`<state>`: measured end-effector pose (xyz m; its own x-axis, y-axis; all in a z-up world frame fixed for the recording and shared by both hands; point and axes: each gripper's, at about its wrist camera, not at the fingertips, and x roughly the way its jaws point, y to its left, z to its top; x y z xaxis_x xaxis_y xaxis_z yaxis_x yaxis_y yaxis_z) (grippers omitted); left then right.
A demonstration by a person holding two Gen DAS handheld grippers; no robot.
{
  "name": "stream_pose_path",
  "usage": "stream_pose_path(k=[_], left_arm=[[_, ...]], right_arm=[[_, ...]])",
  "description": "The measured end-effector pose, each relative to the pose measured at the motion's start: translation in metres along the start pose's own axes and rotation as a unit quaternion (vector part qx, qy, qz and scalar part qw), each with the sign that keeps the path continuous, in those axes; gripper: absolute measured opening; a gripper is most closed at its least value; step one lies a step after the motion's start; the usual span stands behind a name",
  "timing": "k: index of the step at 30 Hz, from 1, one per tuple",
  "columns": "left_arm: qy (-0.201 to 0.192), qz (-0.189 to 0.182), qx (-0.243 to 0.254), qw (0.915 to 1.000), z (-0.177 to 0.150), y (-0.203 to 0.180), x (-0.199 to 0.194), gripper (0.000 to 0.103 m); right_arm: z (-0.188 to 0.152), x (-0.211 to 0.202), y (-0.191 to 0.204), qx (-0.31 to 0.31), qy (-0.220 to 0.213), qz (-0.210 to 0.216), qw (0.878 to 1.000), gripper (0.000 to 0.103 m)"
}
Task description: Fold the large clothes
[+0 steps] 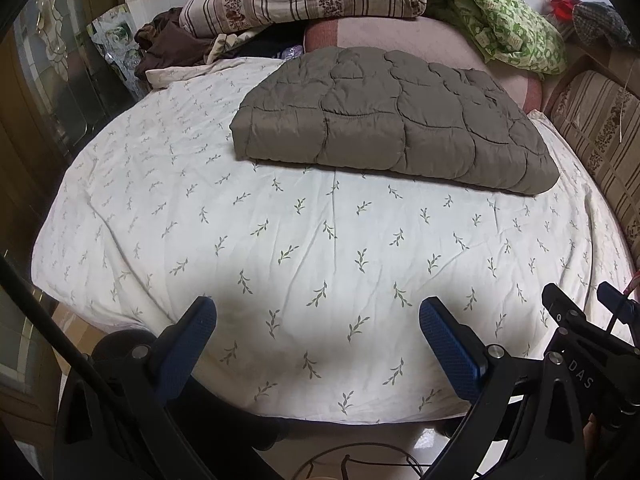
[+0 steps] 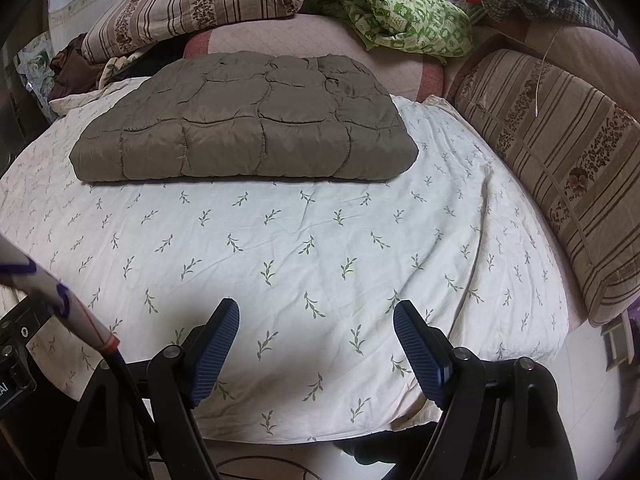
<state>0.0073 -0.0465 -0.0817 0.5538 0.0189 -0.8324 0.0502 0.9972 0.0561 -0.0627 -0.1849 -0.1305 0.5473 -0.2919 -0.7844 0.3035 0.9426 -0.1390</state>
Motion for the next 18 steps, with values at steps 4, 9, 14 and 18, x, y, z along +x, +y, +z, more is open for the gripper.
stream_pose_path(k=[4,9,14,18], left_arm=[[0.003,-0.001,-0.002,1.0000,-0.0006,0.0005,0.0021,0.101],[0.007,-0.002,-0.001,1.0000,-0.0007,0.0006,0.0049,0.101],[0.009,-0.005,0.000,0.9999,-0.0007,0.0007,0.0069,0.101],[0.013,-0.007,0.001,0.9999,-0.0012,0.0004,0.0093,0.101]], right_arm=[[0.0003,0.0011,0.0004,-0.003,0.000,0.000,1.000,0.084],[-0.0001,0.0048,0.0016,-0.003,0.007,-0.001,1.000,0.084],[0.0001,0.0063,0.0036,-0.008,0.009,-0.002,1.000,0.084],[-0.0005,0.0080,0.0049,-0.010,0.012,-0.001,1.000,0.084]])
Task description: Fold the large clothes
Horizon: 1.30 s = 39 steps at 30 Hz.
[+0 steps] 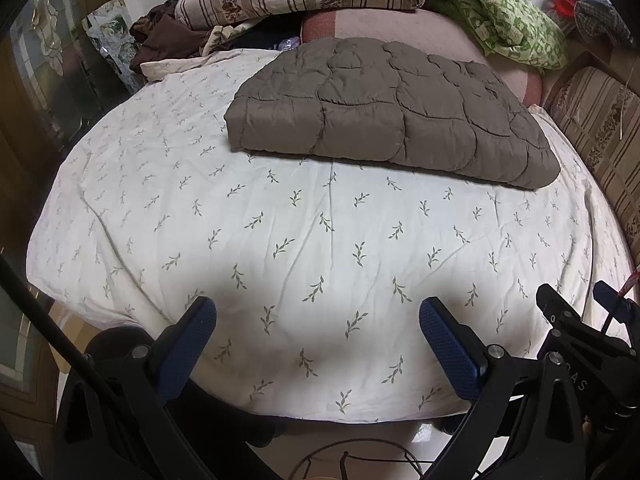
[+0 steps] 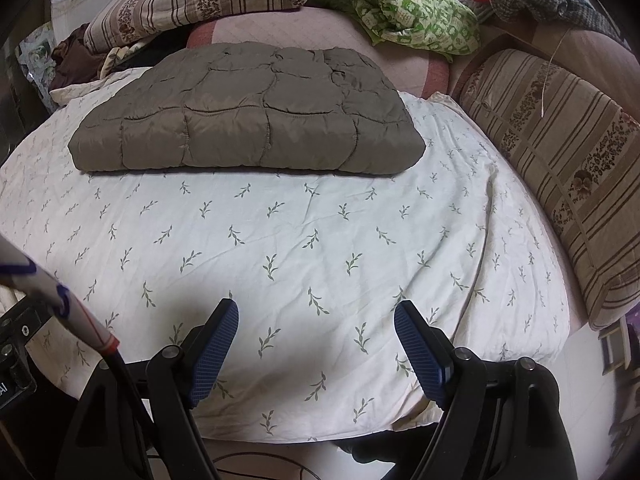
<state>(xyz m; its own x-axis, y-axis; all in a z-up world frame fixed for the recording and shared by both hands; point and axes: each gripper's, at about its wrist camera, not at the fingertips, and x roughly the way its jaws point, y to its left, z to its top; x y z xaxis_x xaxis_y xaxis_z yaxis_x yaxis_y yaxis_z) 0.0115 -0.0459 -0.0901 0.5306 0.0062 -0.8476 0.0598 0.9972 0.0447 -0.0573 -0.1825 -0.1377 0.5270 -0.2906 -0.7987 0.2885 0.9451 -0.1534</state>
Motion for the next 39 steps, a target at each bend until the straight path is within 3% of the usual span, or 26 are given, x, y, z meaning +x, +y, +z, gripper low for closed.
stream_pose_path(k=[17,25,39], left_arm=[[0.008,0.000,0.000,1.0000,0.001,0.001,0.006,0.101],[-0.044,0.045,0.000,0.9980,0.022,0.016,-0.008,0.101],[-0.072,0.085,-0.002,0.9938,0.040,0.035,-0.011,0.101]], right_arm=[[0.003,0.007,0.002,-0.004,0.011,0.003,1.000,0.085],[0.021,0.003,0.004,-0.019,0.000,-0.001,1.000,0.085],[0.028,0.005,0.003,-0.023,-0.001,0.005,1.000,0.086]])
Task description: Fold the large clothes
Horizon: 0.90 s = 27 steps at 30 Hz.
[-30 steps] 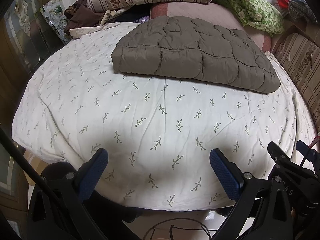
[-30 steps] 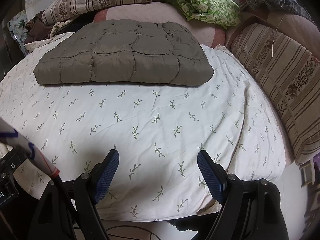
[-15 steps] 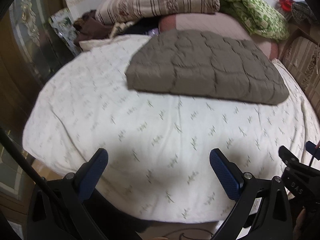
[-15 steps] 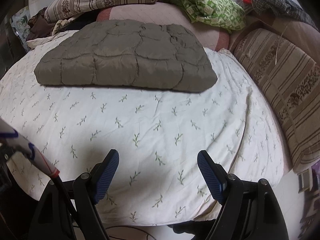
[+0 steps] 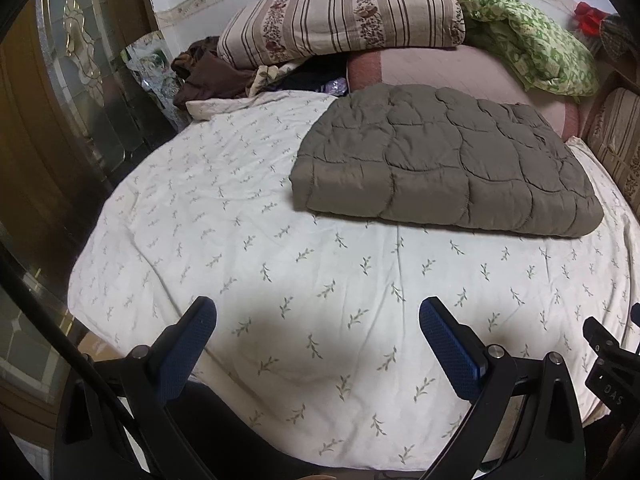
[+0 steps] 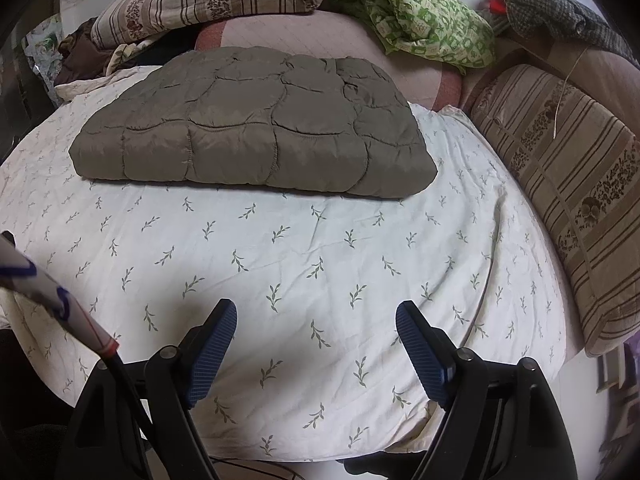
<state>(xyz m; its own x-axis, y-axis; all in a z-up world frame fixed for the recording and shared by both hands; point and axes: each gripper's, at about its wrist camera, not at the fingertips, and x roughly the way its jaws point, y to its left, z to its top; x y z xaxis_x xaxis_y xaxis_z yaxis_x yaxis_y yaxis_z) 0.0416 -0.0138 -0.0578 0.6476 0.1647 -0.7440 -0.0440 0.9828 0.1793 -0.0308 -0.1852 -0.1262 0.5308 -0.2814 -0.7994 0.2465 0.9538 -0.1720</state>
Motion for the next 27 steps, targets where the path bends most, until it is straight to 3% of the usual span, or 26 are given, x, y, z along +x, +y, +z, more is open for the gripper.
stream_pose_path(k=[5,17,27], left_arm=[[0.001,-0.005,0.005,1.0000,-0.001,-0.001,0.001,0.101],[0.051,-0.029,0.036,0.9976,-0.026,-0.027,0.026,0.101],[0.060,-0.045,0.026,0.9969,-0.019,-0.022,0.035,0.101]], right_arm=[[0.001,0.002,0.001,-0.002,0.002,-0.002,1.000,0.086],[0.003,0.009,0.005,-0.009,0.009,-0.003,1.000,0.086],[0.005,0.016,0.003,-0.005,0.017,-0.002,1.000,0.086]])
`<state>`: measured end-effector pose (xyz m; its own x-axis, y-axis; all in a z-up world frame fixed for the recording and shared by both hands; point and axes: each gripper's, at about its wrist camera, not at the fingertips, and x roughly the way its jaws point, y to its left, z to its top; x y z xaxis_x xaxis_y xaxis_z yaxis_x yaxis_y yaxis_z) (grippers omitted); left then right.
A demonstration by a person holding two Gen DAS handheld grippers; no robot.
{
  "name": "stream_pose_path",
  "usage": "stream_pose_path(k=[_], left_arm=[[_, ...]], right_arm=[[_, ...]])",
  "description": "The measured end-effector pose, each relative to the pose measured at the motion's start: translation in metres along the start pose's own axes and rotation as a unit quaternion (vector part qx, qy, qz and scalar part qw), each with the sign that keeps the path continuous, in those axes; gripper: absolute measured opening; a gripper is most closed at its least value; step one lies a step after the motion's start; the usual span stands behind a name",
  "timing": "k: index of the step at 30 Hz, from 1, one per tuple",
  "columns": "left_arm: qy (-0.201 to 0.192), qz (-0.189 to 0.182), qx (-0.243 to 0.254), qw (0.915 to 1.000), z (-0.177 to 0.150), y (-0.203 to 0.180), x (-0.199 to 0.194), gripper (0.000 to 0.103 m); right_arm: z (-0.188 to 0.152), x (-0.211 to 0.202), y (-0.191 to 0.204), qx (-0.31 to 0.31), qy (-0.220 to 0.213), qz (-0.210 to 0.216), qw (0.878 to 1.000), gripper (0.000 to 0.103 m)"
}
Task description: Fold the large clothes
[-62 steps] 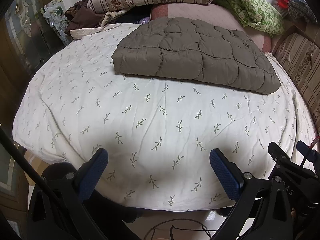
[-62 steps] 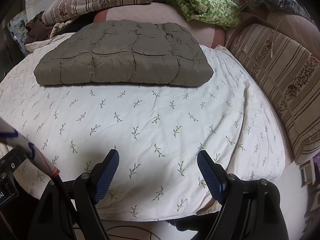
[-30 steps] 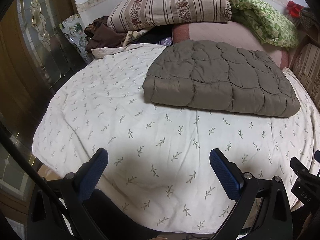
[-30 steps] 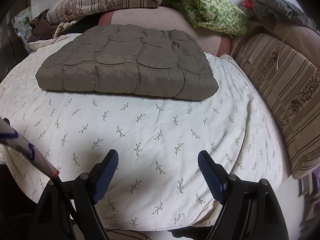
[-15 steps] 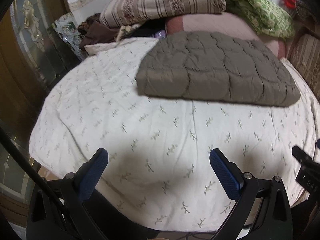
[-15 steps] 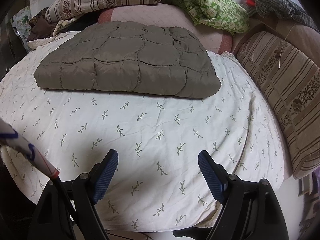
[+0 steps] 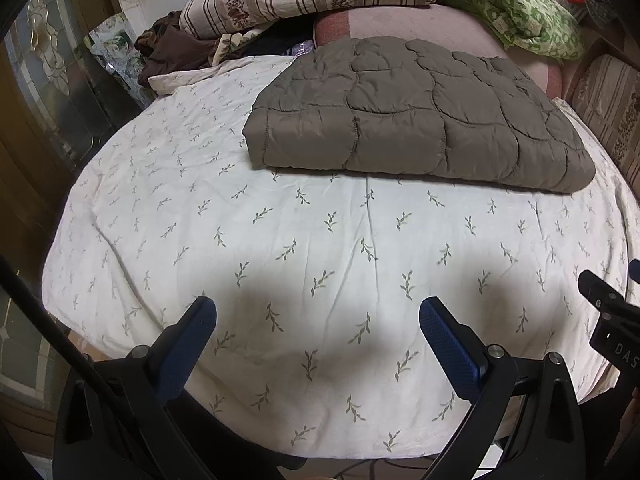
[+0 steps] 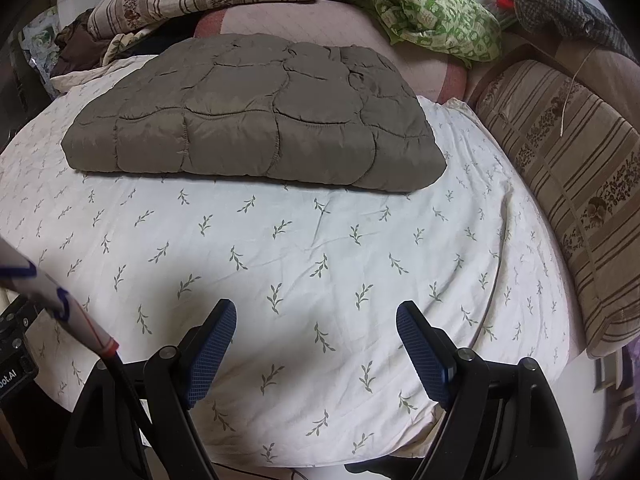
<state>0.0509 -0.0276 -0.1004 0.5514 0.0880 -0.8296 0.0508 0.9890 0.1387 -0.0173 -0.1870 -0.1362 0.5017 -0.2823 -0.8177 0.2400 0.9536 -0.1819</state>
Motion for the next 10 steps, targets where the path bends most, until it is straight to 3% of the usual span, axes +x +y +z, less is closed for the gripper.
stream_pose_path(k=[10], left_arm=[[-0.009,0.009,-0.021,0.9997,0.014,0.014,0.005,0.101]], right_arm=[[0.009,0.007,0.000,0.010,0.007,0.004,1.000,0.086]])
